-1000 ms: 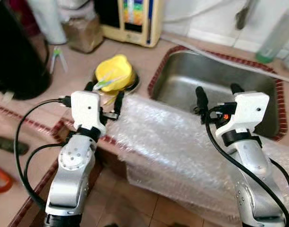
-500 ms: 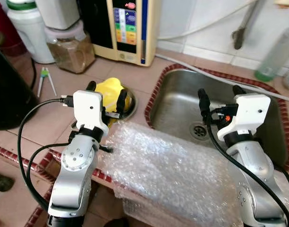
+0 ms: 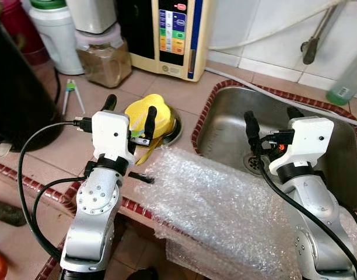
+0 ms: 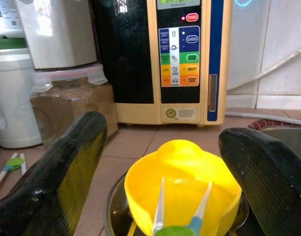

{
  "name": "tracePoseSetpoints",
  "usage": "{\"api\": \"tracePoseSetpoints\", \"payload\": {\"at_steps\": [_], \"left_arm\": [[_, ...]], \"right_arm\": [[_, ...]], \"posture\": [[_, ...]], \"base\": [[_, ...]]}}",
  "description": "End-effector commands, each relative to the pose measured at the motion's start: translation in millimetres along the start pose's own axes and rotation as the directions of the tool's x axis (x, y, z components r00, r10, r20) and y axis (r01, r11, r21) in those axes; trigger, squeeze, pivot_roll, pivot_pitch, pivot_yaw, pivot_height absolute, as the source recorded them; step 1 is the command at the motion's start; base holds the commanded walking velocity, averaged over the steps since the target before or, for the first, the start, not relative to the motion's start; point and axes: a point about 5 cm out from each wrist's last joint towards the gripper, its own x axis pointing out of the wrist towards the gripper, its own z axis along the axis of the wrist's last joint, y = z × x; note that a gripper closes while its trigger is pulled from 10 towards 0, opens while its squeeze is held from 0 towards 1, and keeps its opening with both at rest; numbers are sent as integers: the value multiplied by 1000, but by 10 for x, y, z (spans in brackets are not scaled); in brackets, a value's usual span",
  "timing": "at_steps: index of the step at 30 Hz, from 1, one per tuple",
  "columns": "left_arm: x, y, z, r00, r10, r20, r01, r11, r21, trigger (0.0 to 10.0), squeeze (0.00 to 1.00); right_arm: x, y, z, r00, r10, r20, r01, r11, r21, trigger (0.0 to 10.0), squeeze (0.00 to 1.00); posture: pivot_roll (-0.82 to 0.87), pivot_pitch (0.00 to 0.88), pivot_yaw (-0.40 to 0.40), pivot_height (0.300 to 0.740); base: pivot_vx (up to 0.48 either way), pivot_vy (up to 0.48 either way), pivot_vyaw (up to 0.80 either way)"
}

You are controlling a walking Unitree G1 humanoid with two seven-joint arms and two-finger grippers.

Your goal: Kitchen organization

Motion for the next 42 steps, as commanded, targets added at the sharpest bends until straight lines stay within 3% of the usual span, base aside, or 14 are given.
{"api": "tracePoseSetpoints", "payload": {"at_steps": [1,17,32,42], "left_arm": [[-21,-19,29,1000,-4,12,4,1000,6,10000,0],[-35,-19,-11,1000,8,-15,-8,1000,-1,10000,0],[-23,-19,-14,1000,3,-15,-3,1000,6,10000,0],[-15,-12,-4,1000,5,-7,-5,1000,1,10000,0]], "right_arm": [[-7,-18,15,1000,4,-1,-4,1000,-4,10000,0],[-4,5,16,1000,30,-7,-30,1000,-9,10000,0],[2,31,17,999,37,-1,-37,999,-10,10000,0],[1,50,15,999,42,4,-42,999,-7,10000,0]], "posture": [[32,220,-49,740],[27,225,-57,740],[30,221,-50,740],[36,218,-38,740]], "base": [[0,0,0],[0,0,0],[0,-458,0],[0,-56,0]]}}
